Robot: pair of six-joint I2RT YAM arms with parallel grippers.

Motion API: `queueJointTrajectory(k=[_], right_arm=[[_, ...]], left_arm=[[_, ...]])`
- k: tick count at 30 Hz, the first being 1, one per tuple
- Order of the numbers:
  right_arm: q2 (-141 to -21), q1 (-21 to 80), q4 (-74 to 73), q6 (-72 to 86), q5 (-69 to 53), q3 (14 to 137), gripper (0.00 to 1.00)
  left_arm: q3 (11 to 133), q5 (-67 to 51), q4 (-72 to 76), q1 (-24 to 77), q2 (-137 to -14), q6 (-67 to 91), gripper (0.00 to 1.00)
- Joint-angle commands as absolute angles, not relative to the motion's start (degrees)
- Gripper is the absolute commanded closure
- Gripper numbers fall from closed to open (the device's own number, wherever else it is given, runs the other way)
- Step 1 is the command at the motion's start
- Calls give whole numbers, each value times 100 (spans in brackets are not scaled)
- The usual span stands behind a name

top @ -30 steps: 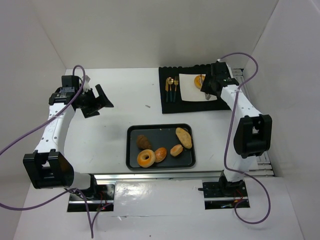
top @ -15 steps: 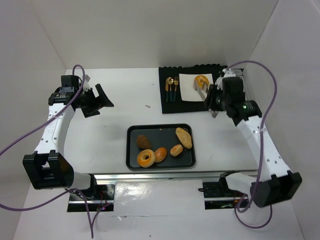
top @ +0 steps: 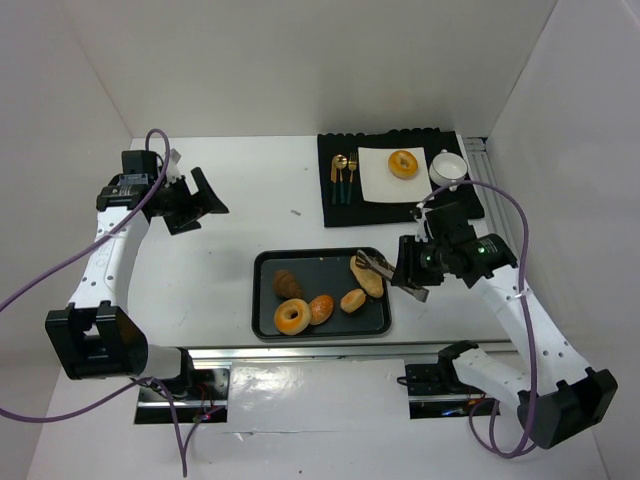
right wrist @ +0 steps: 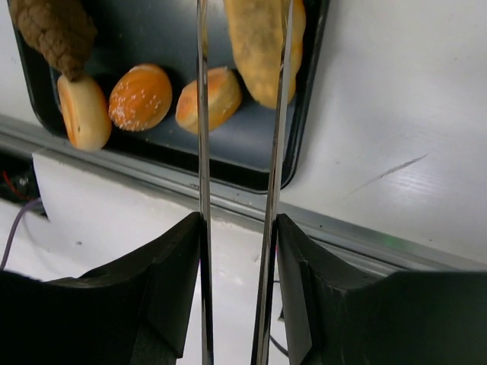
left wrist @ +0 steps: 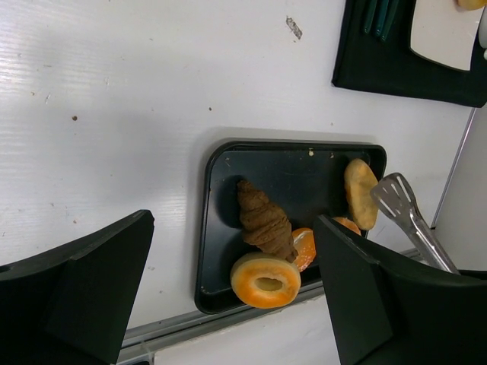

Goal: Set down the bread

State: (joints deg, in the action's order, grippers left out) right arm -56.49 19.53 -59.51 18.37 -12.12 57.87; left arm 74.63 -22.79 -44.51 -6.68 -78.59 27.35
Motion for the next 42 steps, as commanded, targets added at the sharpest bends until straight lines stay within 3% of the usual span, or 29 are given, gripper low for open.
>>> queueJointTrajectory(k=[1,16,25,42], right_arm=[[-5528,2170,-6388,1828,-1538,5879,51],[-5581,2549,-7373,1898,-906,6662,49],[-5792,2627,-7154,2126,-387,6829,48],[-6231,2900,-6750,1951,-721,6557,43]], left_arm=[[7541,-2364,-4289,-703,-7638,2751,0],[7541,-2417,-4289,-703,-7690,2804,0],[7488,-2417,-4236,-703,-7690,2804,0],[7488,-2417,-4236,-703,-7690,2804,0]])
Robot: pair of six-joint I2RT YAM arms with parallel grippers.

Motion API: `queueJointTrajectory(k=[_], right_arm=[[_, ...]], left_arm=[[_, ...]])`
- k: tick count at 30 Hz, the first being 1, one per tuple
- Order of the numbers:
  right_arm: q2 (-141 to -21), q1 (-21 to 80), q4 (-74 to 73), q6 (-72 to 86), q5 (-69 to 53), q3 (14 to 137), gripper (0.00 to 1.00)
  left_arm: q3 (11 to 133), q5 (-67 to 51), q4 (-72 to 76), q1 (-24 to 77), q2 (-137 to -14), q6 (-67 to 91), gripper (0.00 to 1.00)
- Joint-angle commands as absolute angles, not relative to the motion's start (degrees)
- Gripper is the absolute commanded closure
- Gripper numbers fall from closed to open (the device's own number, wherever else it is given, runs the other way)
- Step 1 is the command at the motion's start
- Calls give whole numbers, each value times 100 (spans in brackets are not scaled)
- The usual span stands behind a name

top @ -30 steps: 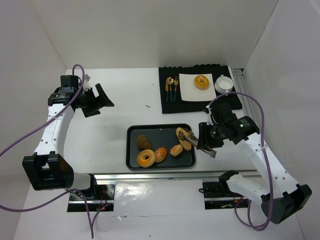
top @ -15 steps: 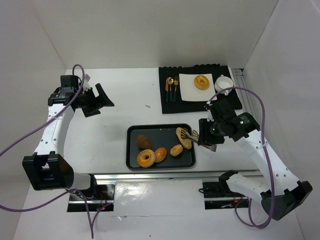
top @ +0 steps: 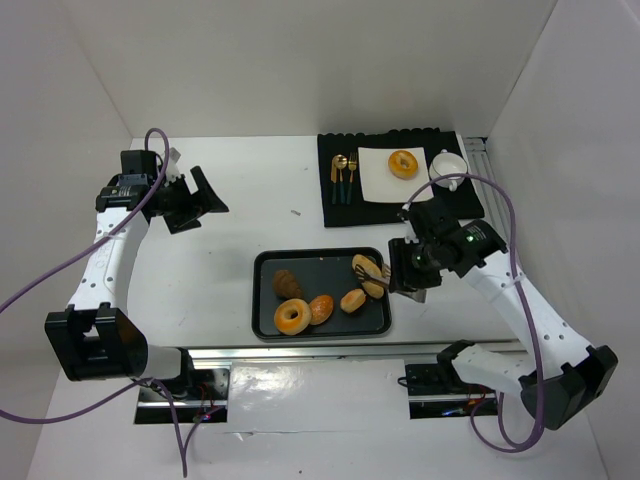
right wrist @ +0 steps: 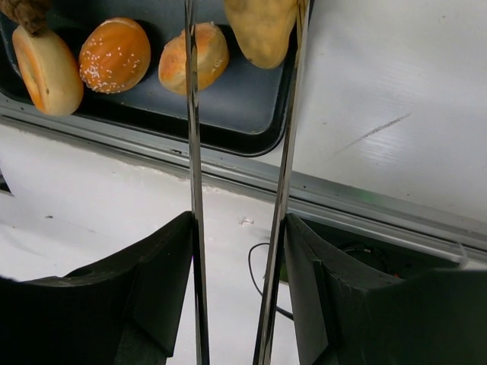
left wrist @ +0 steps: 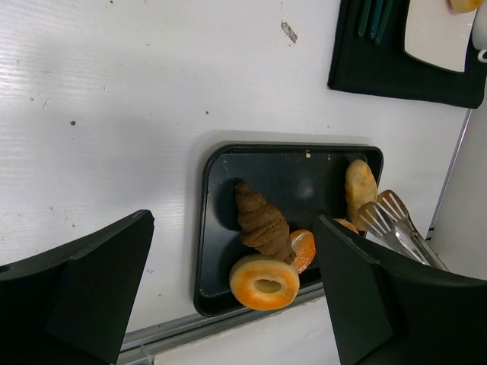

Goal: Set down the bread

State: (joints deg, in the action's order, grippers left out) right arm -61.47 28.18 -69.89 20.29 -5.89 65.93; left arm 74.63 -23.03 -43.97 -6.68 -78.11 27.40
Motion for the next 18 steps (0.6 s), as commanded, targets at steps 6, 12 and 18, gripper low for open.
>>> queueJointTrajectory(k=[6,12,18], right_arm=[[-6415,3067,-6548,1951,-721,6442,43],[-6688,3120,-6372,1846,-721,6390,43],[-6864,3173,-6319,1793,-545,6390,43]], left_arm=[[7436,-2417,-4236,-703,-7743,2804,0],[7436,-2417,-4236,-703,-7743,2804,0],[7436,-2417,-4184,-703,-7796,2804,0]])
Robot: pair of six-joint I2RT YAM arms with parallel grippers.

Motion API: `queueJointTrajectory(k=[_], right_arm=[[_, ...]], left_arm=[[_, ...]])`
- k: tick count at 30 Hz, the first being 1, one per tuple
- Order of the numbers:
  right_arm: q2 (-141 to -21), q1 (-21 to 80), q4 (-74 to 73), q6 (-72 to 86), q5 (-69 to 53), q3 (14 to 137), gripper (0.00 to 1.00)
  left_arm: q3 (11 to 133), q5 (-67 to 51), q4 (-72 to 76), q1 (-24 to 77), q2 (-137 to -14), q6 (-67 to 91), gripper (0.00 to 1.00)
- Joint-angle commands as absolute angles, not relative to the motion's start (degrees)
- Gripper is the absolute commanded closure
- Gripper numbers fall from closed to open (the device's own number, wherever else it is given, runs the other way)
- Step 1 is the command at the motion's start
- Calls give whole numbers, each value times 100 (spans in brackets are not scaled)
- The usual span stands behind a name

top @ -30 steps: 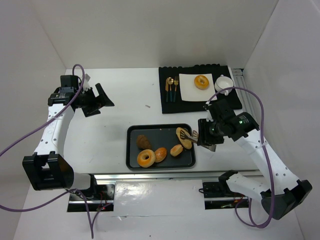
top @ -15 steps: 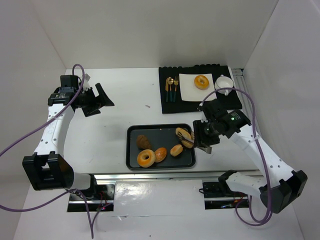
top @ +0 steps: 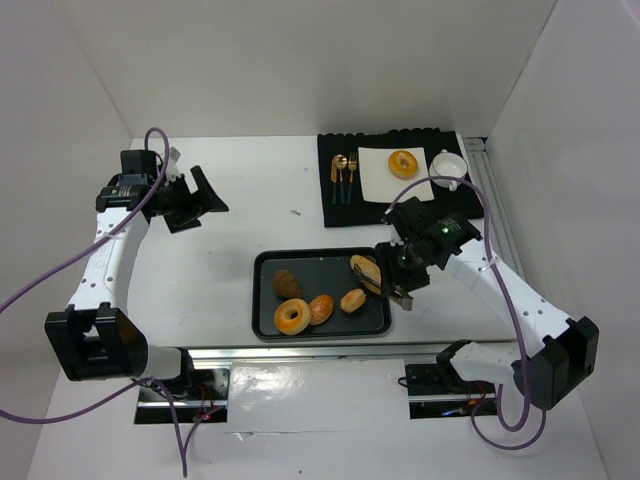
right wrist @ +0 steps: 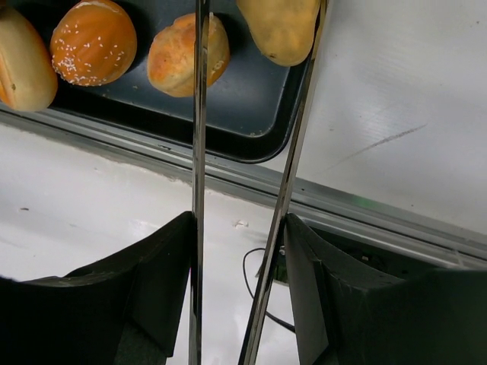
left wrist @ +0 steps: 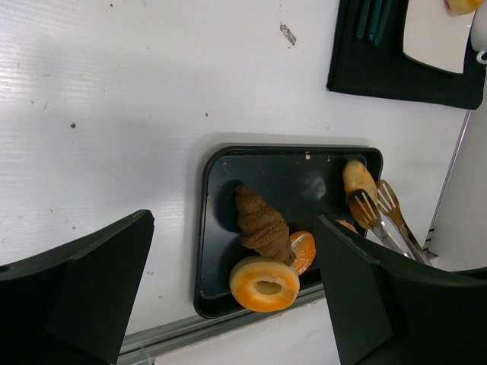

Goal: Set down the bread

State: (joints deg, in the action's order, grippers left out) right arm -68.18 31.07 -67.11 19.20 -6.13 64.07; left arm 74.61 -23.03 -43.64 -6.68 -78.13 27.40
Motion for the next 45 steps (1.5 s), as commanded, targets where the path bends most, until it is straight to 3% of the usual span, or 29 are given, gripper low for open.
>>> queueJointTrajectory(k=[1,5,9,12,19,27,30,35,41,44,45], right_arm=[[-6864,3173,-6319,1793,-545,6390,43],[-6987,3173,-6319,1740,-483,6442,43],[-7049,3173,-6372,1627,-431,6793,57],[-7049,3173,-6644,1565,-107,7346,60],[-7242,3121,-6400,1512,578,8446,60],[-8181,2549,-4064,1705,1757,8692,60],[-8875,2286,-3070,1635,1811,8989,60],[-10122,1961,-2866,1503,1801,9650,59],[-10555,1793,-2391,1556,1802,9545,59],[-10635,1731,-2391,1608,1706,9545,53],[-10635,1731,-2391,1608,1705,9545,47]], left_arm=[[7436,-2417,-4184,-703,-7796,2804,0],[7436,-2417,-4184,-703,-7796,2804,0],[7436,-2417,-4184,-703,-7796,2804,0],[7436,-2364,-4184,-703,-7796,2804,0],[7488,-2417,-4184,-703,-7849,2804,0],[7603,-2443,-4131,-703,-7849,2804,0],[7603,-2443,-4131,-703,-7849,2804,0],[7541,-2382,-4131,-703,-7901,2804,0],[7541,-2382,-4192,-703,-8006,2752,0],[7594,-2330,-4192,-703,-8007,2751,0],[7594,-2329,-4192,-703,-8007,2751,0]])
